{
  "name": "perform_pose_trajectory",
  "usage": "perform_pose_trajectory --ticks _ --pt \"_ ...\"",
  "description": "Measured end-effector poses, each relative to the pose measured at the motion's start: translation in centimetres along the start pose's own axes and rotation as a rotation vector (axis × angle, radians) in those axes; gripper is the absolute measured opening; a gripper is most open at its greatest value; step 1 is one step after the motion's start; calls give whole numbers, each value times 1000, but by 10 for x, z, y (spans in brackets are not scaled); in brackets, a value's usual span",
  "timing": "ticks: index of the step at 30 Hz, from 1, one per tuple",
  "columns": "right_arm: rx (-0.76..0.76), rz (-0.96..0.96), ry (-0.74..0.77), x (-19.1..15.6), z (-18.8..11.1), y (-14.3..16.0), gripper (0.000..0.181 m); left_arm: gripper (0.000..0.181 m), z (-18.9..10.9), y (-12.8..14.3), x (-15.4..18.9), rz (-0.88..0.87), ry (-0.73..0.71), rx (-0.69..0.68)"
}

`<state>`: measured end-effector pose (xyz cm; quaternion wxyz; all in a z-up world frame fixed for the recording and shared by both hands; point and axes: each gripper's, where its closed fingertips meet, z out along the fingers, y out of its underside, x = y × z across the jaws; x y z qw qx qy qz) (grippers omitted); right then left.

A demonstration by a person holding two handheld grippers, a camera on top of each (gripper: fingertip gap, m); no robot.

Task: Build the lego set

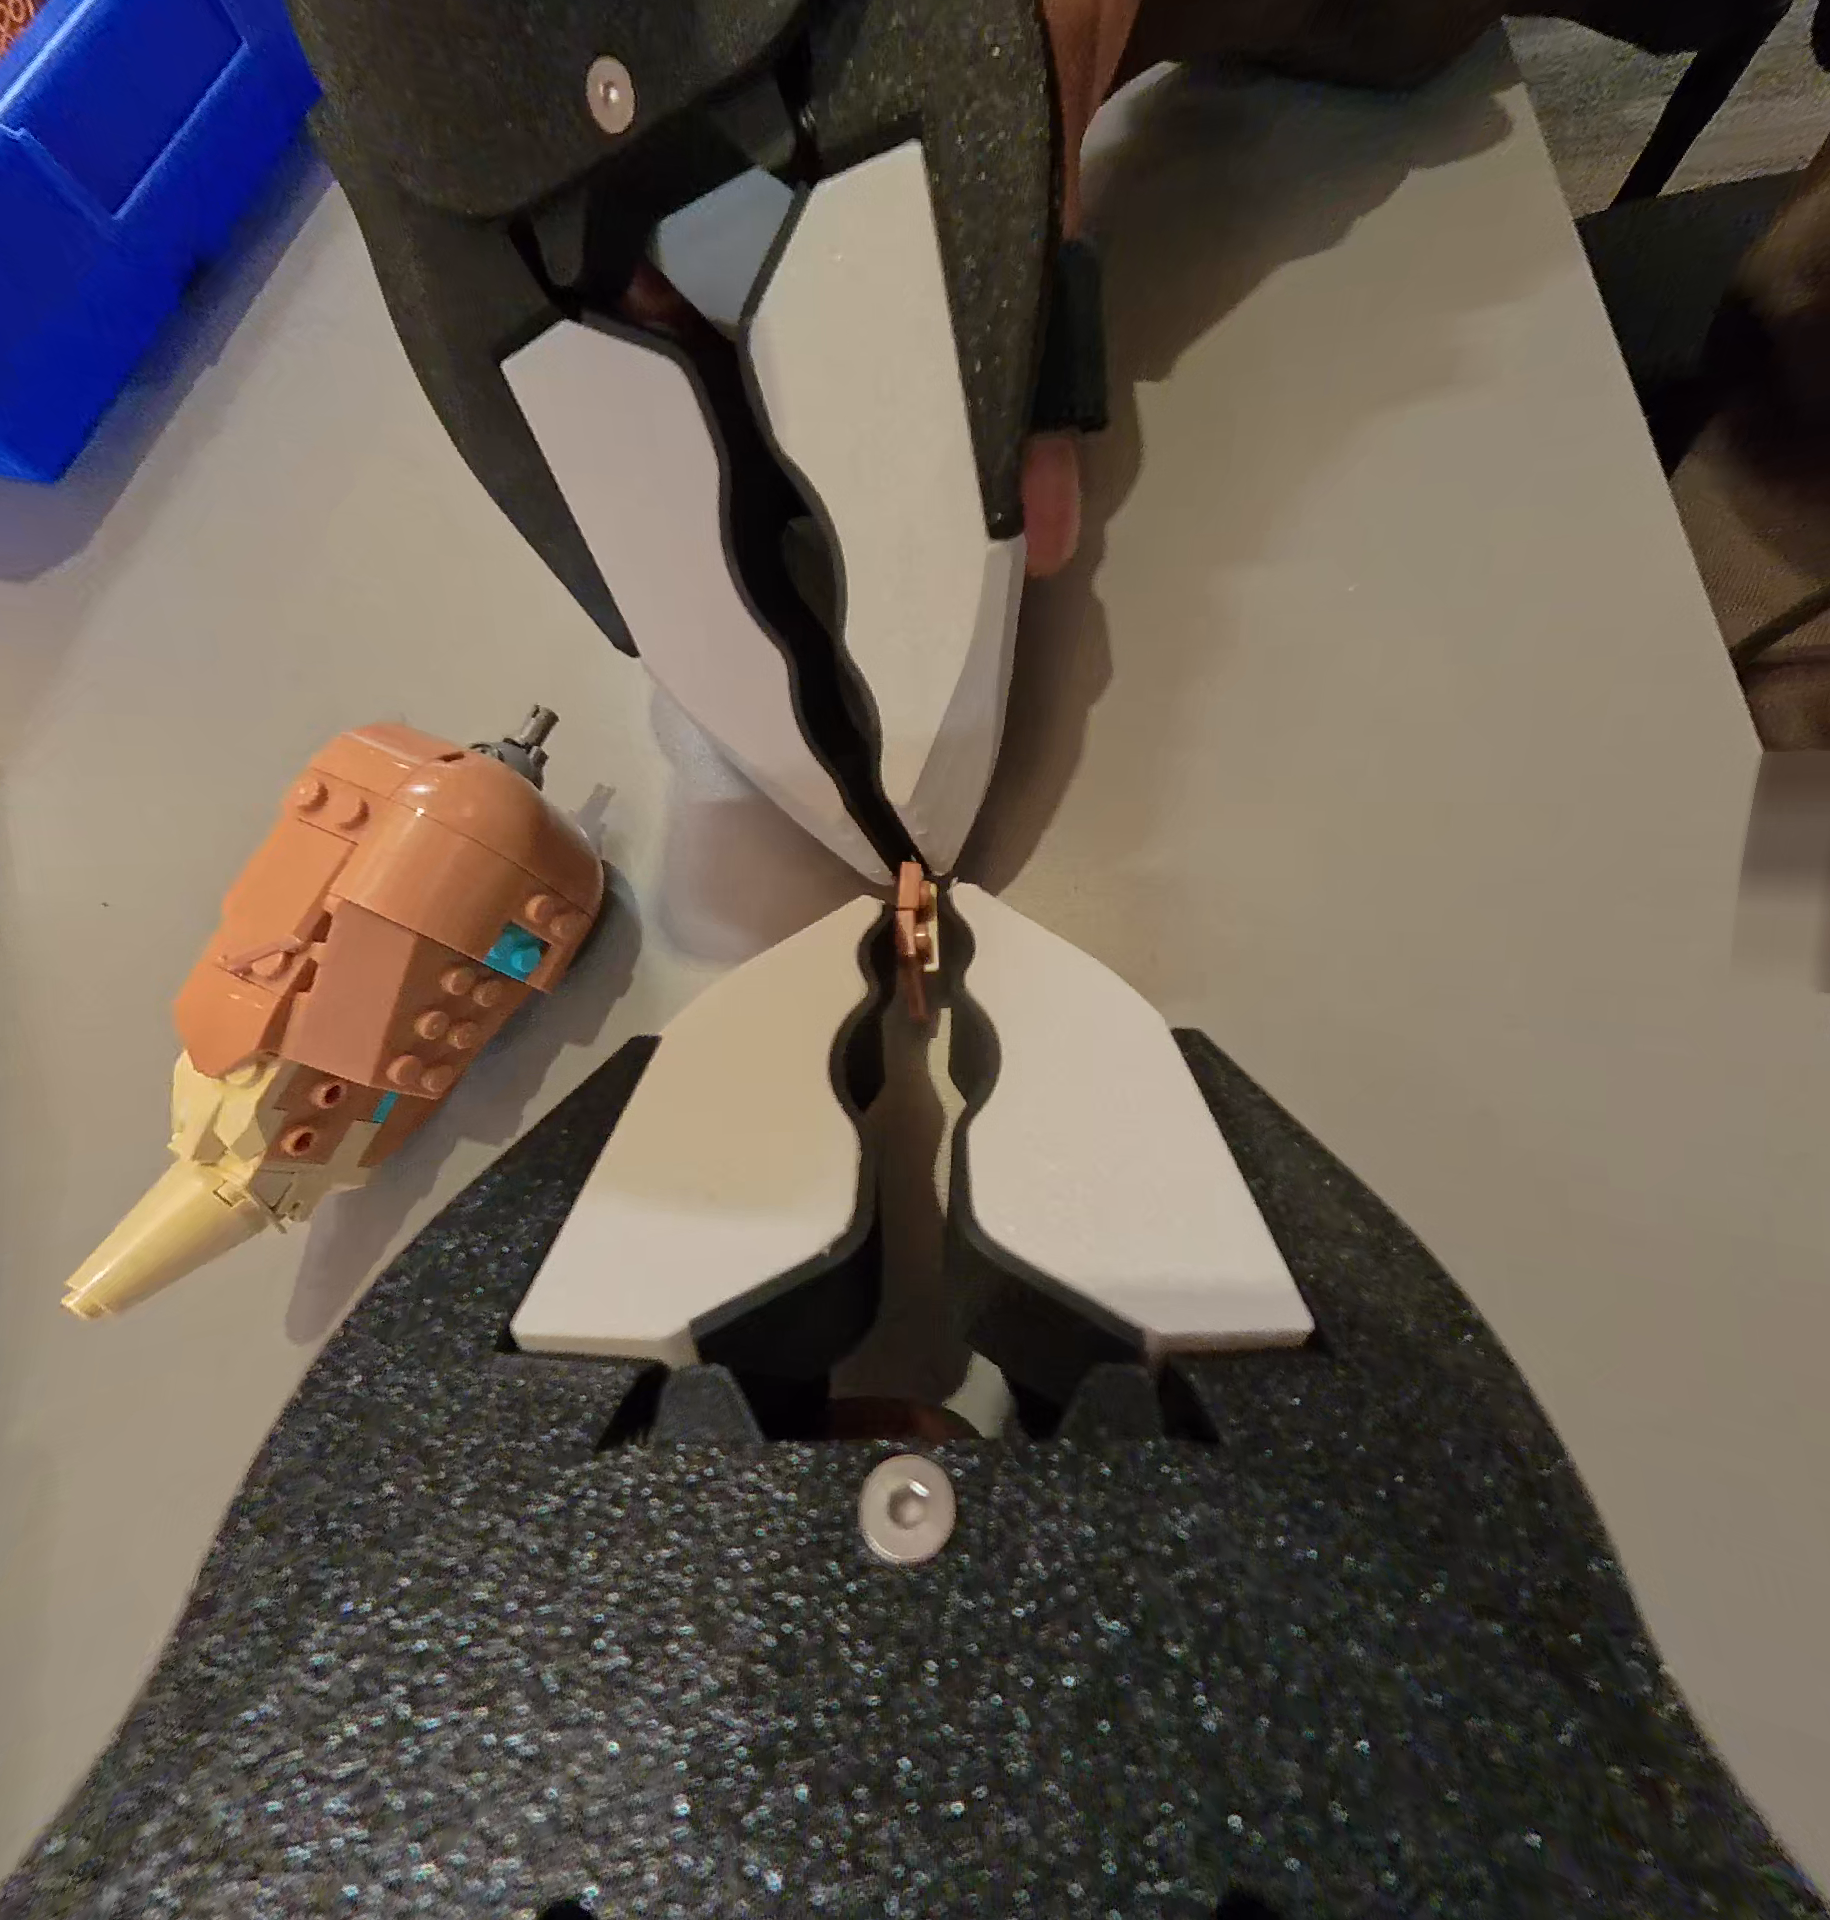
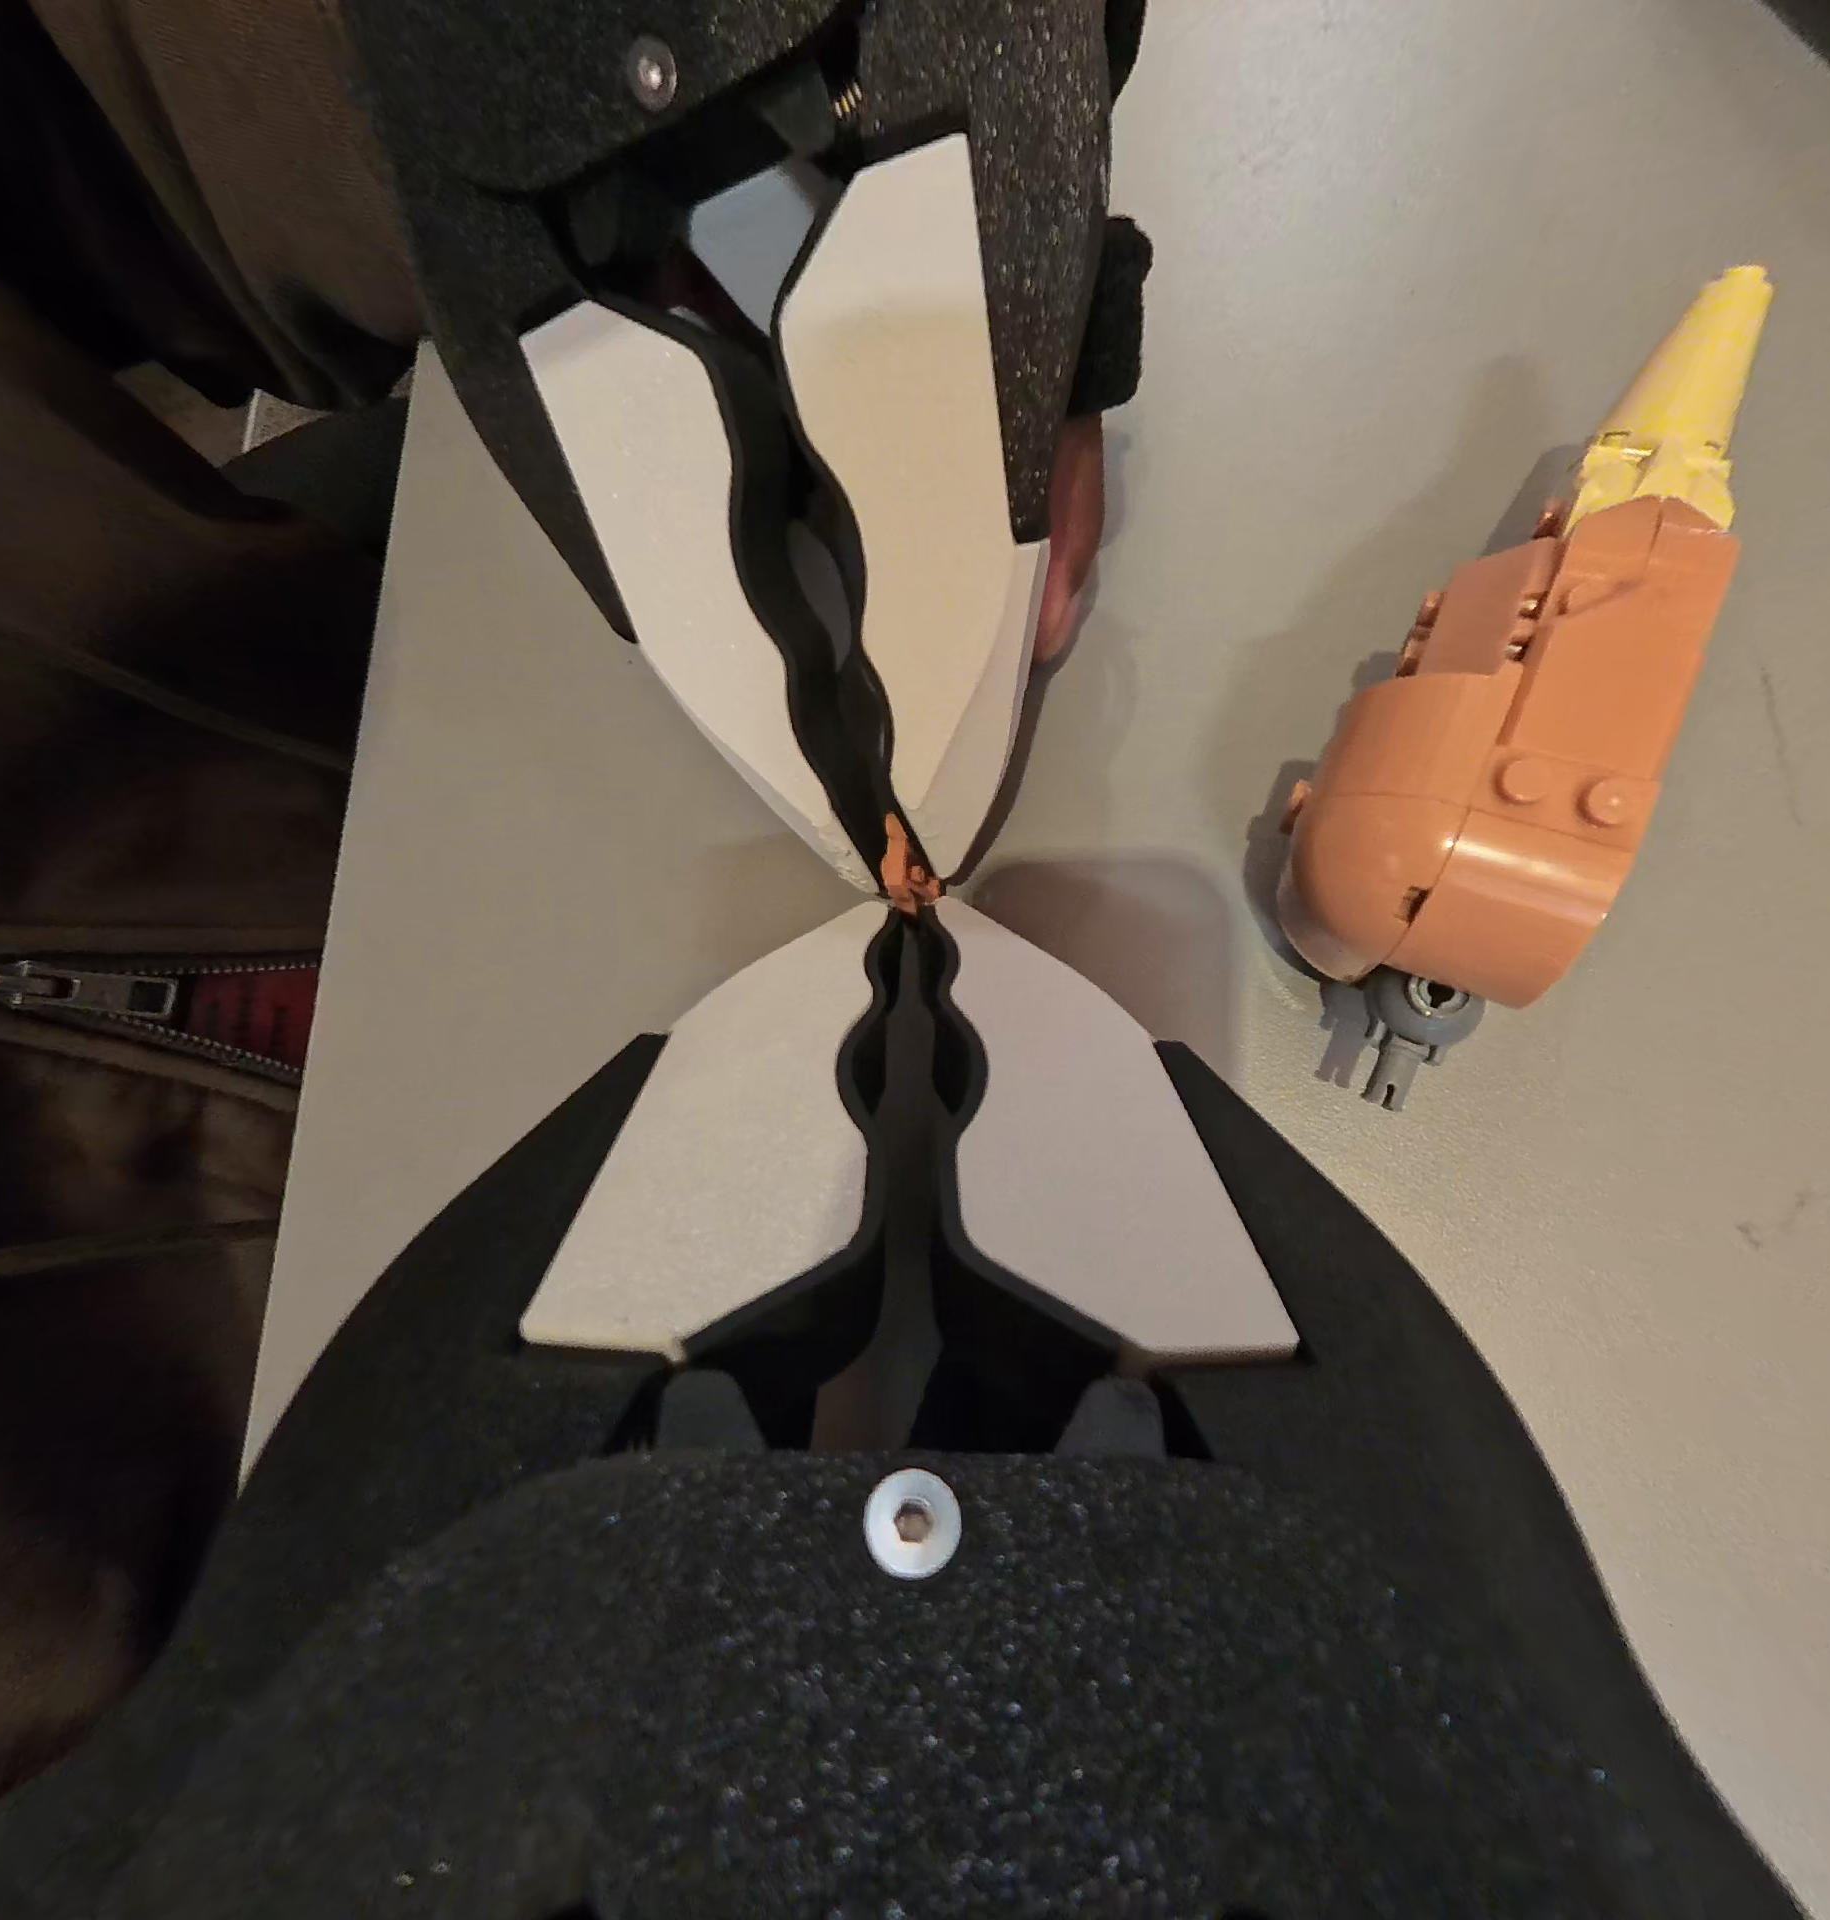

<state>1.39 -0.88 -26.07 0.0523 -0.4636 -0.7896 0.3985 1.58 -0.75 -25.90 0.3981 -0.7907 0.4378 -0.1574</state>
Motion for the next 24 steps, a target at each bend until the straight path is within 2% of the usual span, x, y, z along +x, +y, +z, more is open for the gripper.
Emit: perform_pose_trajectory --ticks 8,16,20,24 --pt "53 0 -11 0 -9 -5 4 7 -4 -4 -1 -13 8 42" --pt "91 -9 -6 -1 -13 -9 14 7 -9 -10 -4 -51 18 101" --pt "122 -8 2 -1 -16 -13 23 7 -16 -17 -9 -98 24 178" --pt "244 10 20 1 -25 -28 28 7 -33 -33 -14 -179 53 343"
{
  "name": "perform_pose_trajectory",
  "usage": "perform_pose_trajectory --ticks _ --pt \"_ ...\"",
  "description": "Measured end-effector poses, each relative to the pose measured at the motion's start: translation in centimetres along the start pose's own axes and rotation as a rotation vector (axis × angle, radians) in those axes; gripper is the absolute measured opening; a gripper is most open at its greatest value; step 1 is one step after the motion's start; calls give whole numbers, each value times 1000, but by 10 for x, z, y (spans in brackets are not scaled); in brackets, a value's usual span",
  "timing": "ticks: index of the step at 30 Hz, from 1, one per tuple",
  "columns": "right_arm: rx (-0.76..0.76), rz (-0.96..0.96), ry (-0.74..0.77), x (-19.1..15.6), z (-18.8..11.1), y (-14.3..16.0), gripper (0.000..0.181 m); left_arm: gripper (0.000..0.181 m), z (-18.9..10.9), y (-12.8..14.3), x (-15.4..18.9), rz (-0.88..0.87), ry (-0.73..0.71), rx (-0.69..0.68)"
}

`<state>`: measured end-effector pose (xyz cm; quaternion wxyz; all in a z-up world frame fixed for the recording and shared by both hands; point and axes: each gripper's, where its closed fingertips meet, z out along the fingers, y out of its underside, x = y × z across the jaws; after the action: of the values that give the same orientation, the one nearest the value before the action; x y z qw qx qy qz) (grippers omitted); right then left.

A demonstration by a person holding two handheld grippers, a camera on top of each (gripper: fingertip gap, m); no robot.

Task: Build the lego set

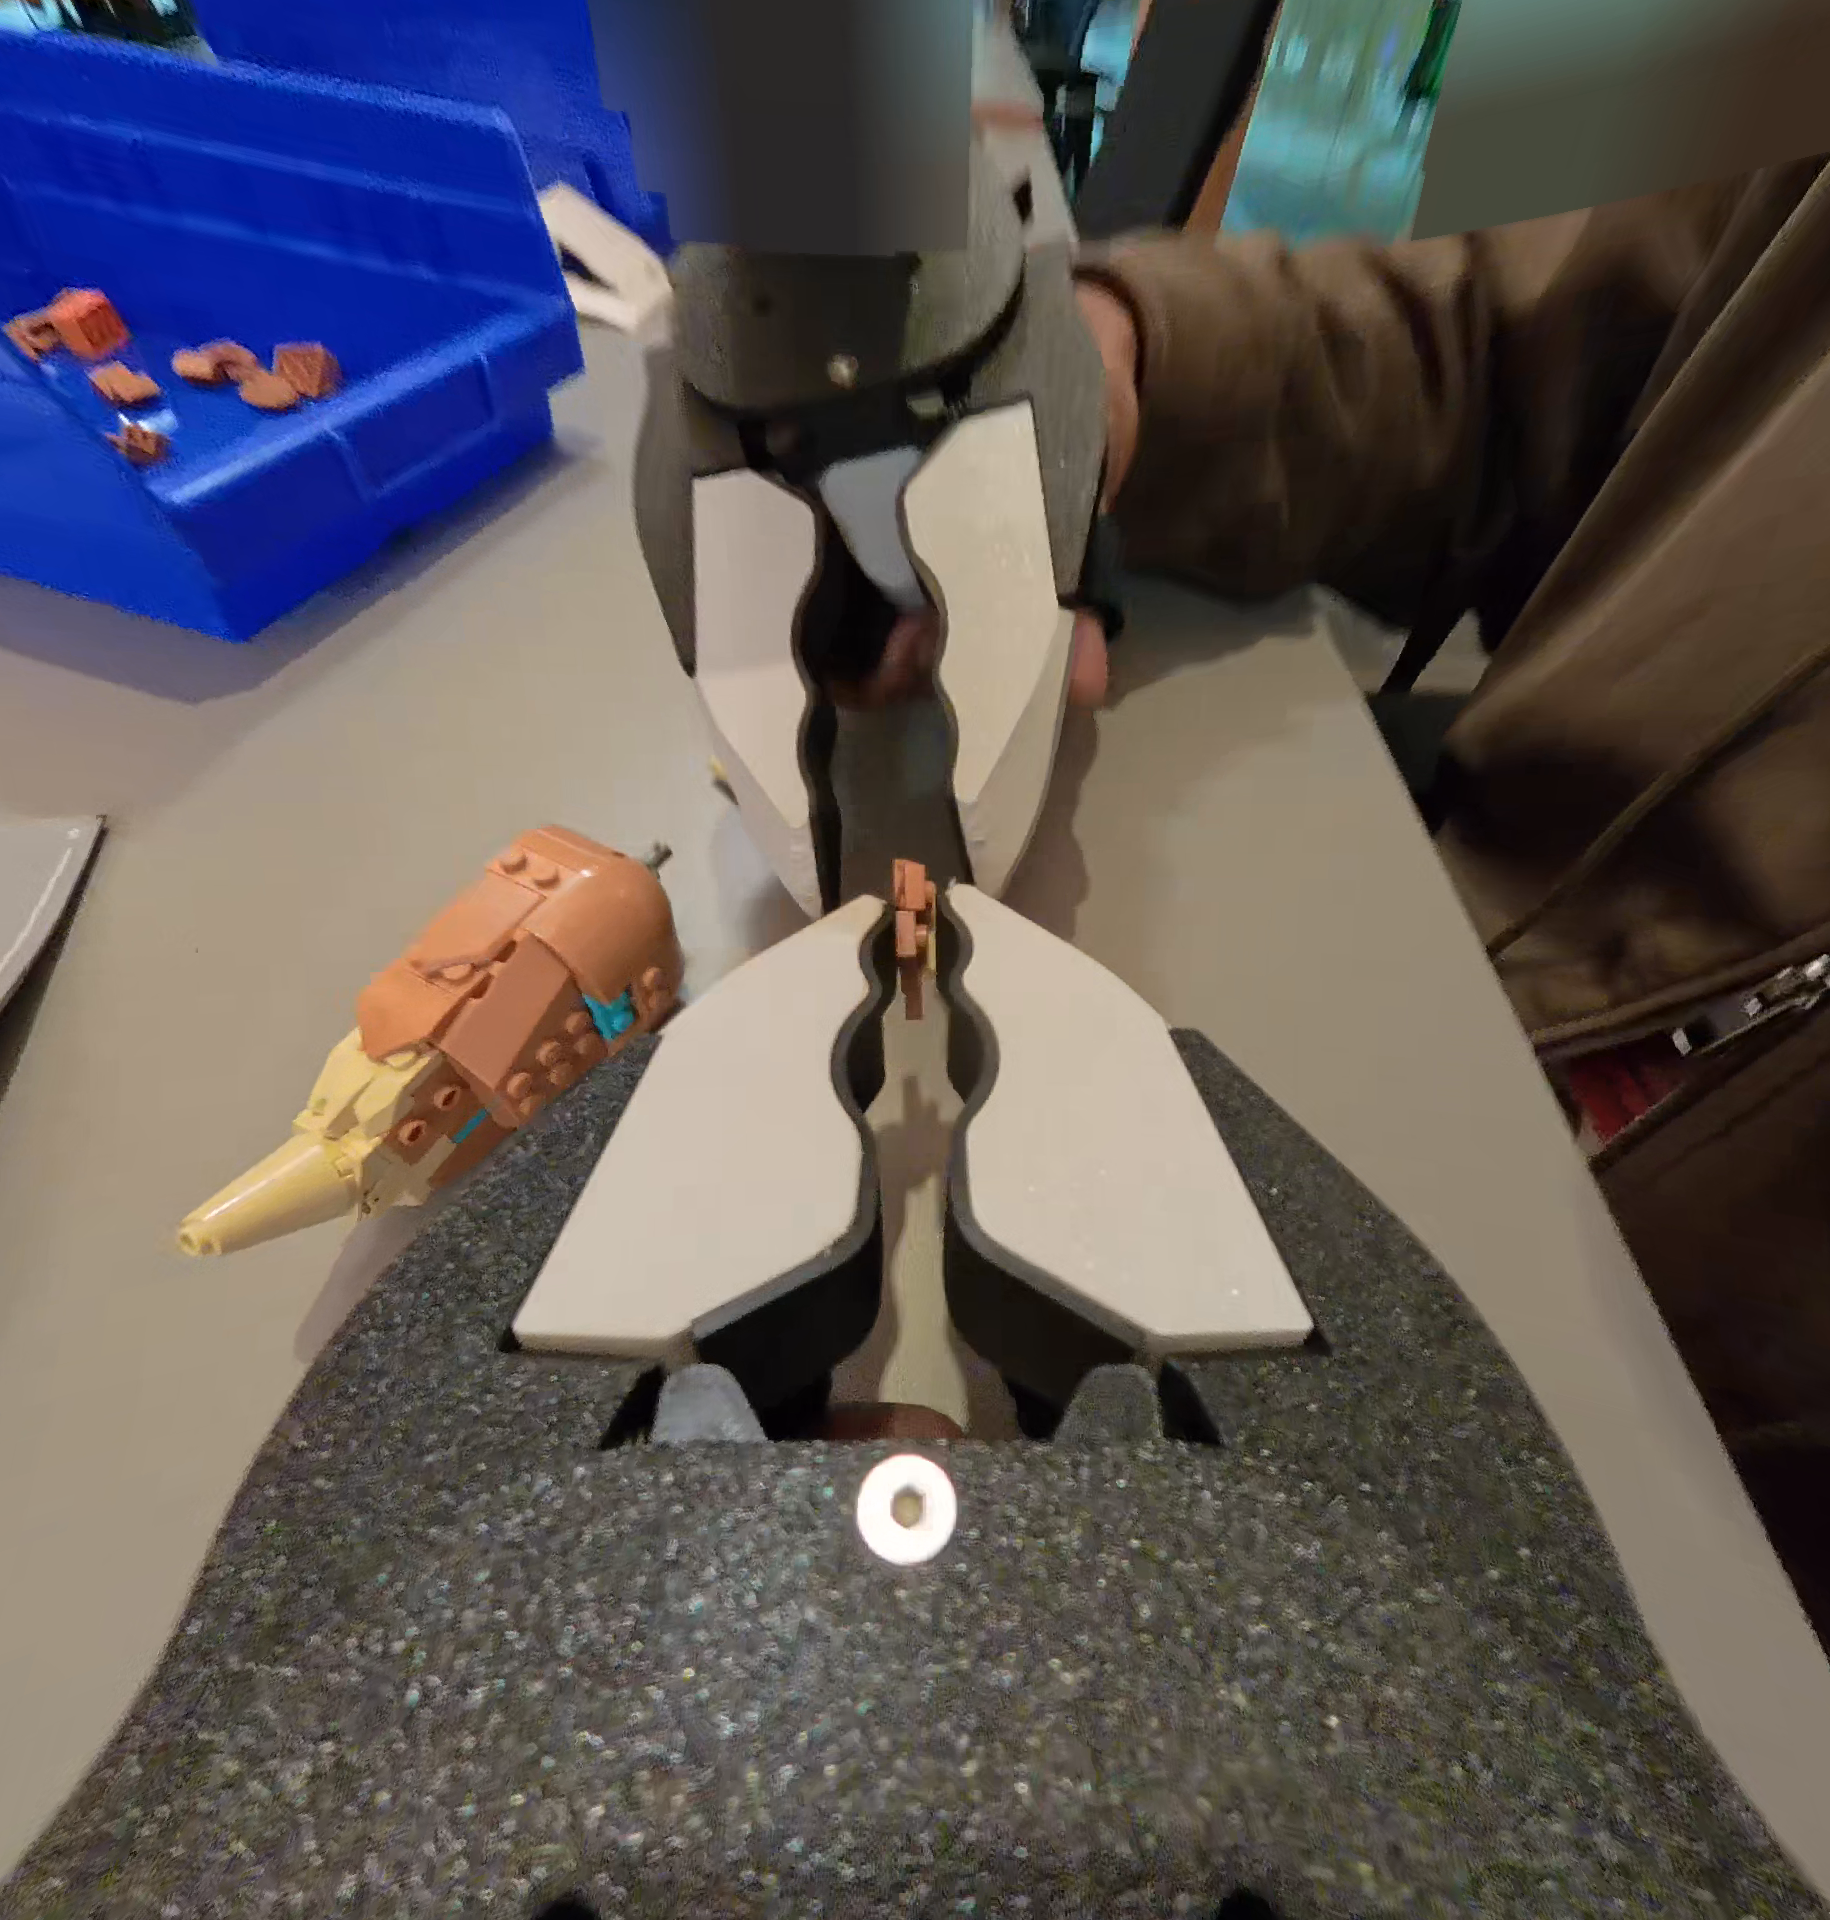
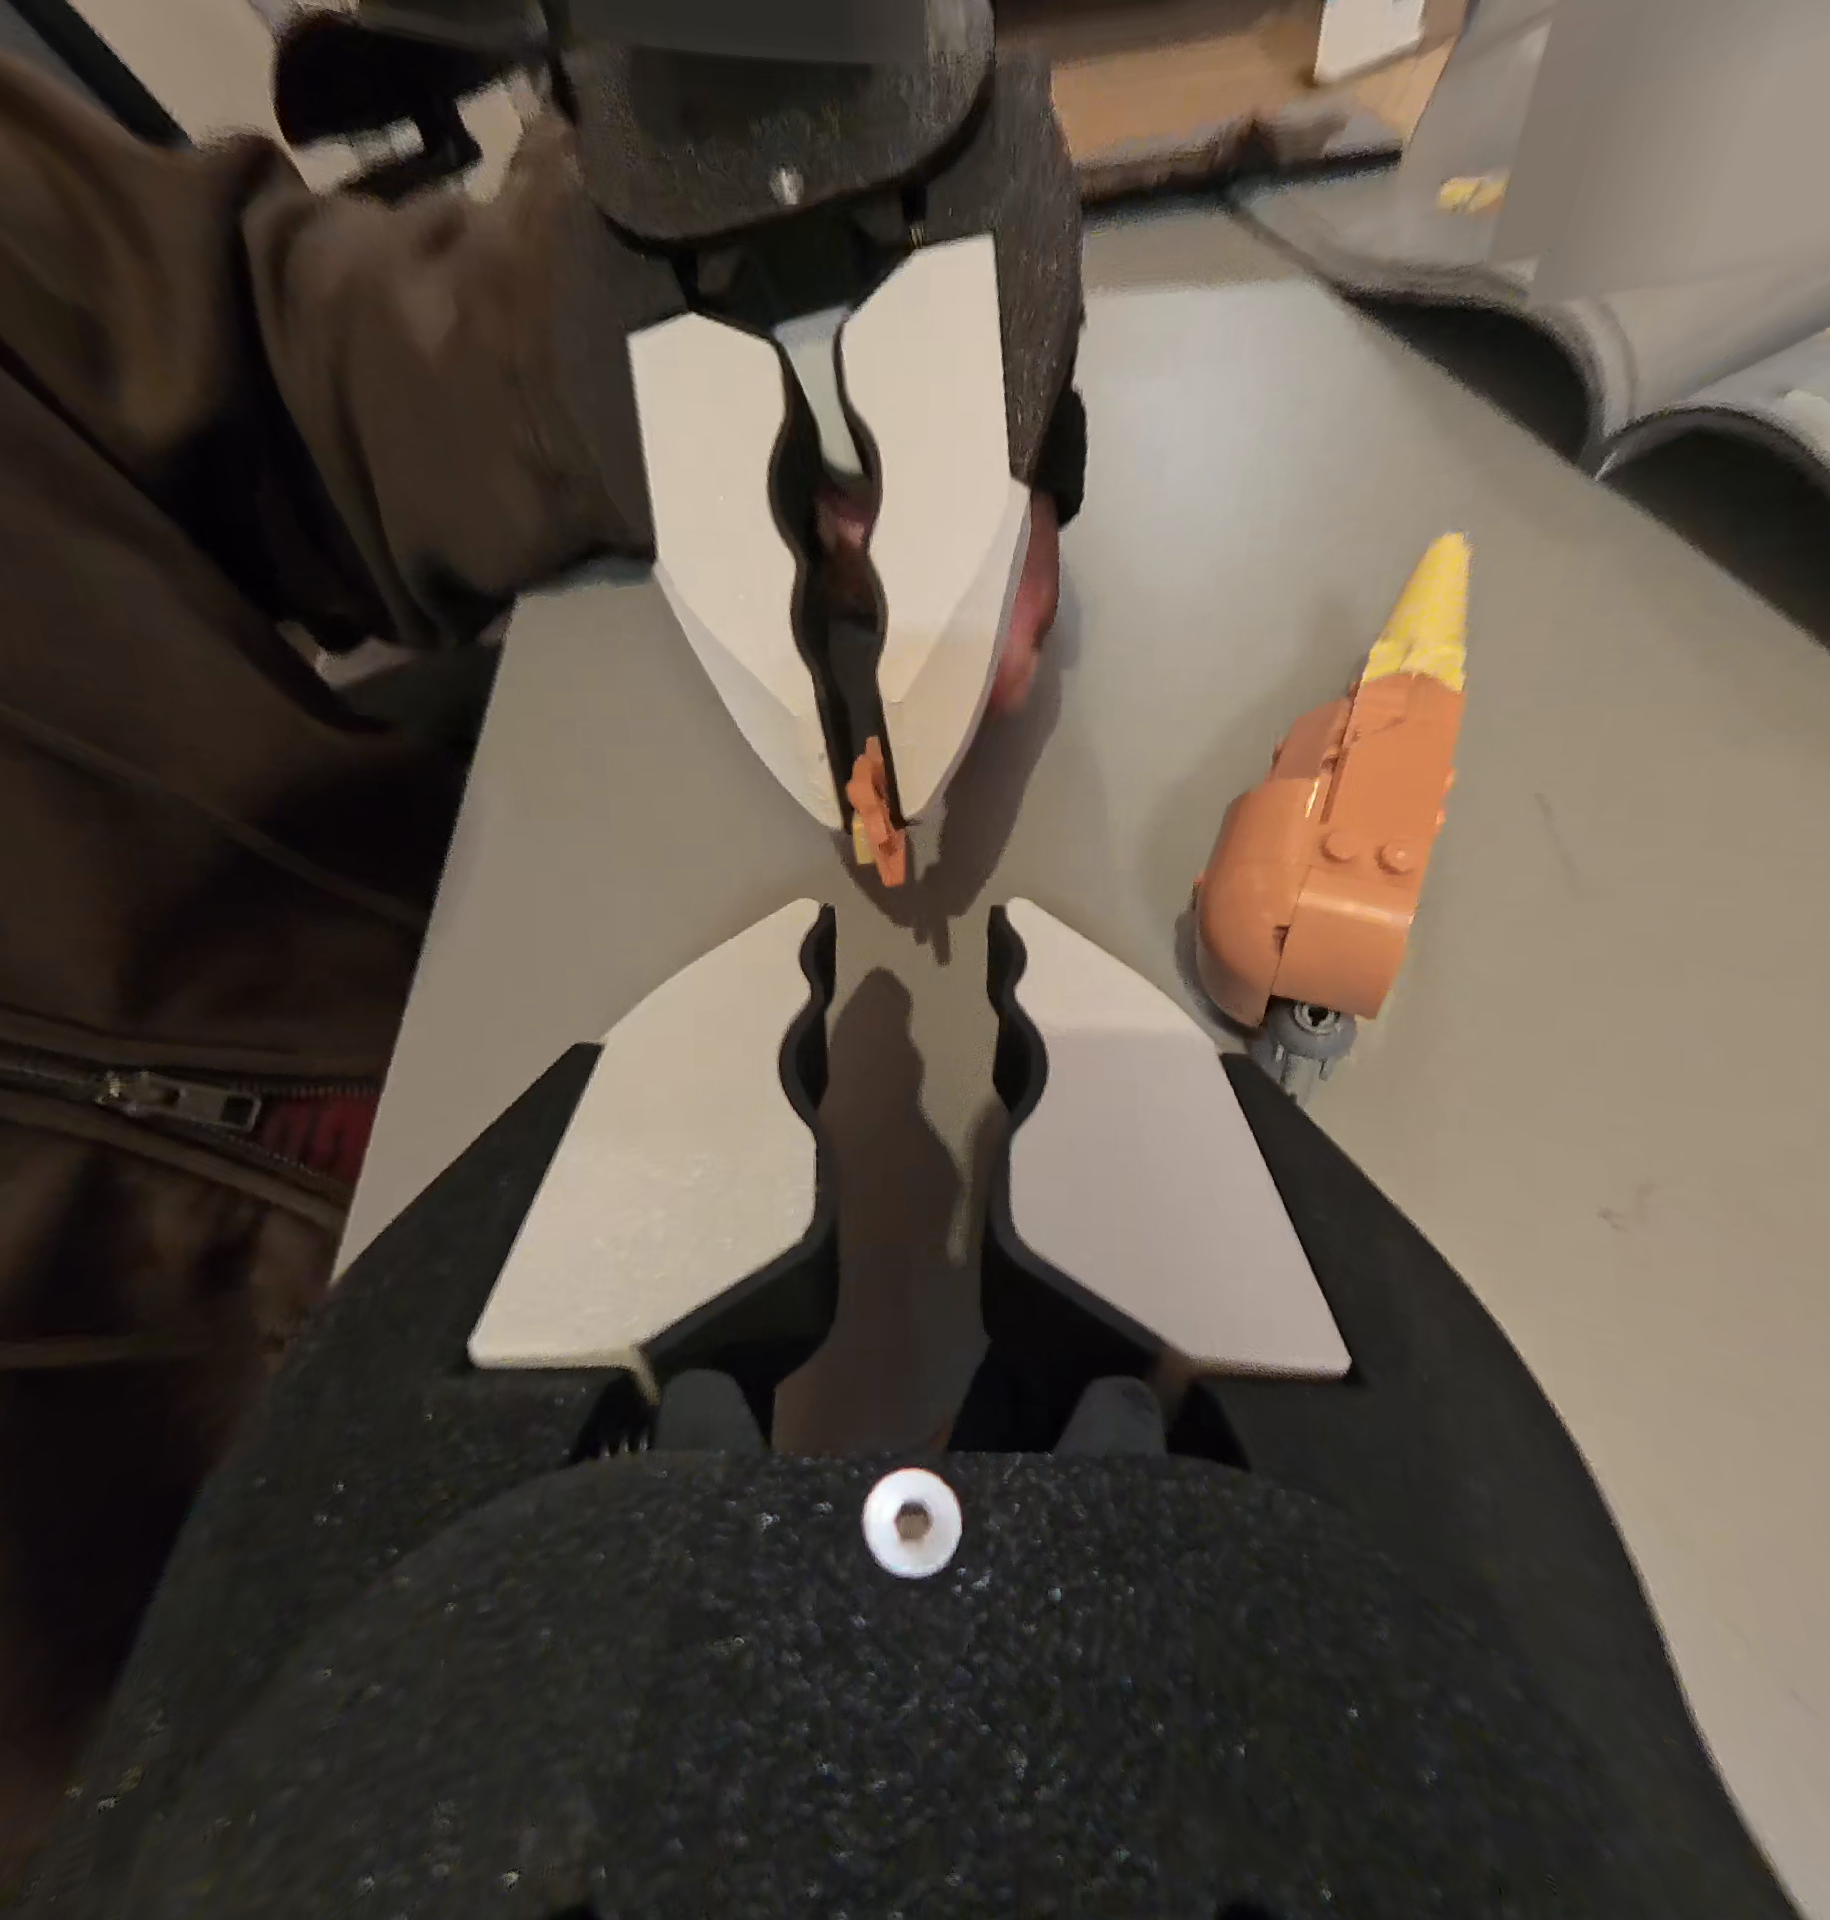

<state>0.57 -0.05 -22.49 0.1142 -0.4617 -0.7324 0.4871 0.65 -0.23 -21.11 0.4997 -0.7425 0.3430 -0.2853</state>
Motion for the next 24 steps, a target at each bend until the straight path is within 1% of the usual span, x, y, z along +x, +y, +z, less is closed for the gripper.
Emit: perform_pose_trajectory --ticks 4,10,18,24 --pt "112 -21 17 -3 -3 -19 25 7 -9 -16 -2 -69 30 134" --pt "198 -39 54 -3 -7 -34 17 7 -17 -28 -8 -162 42 245" --pt "278 -27 126 5 -12 -47 11 7 -18 -33 -16 -246 37 301" --pt "295 -20 159 9 -13 -48 9 7 -18 -34 -21 -280 21 312"
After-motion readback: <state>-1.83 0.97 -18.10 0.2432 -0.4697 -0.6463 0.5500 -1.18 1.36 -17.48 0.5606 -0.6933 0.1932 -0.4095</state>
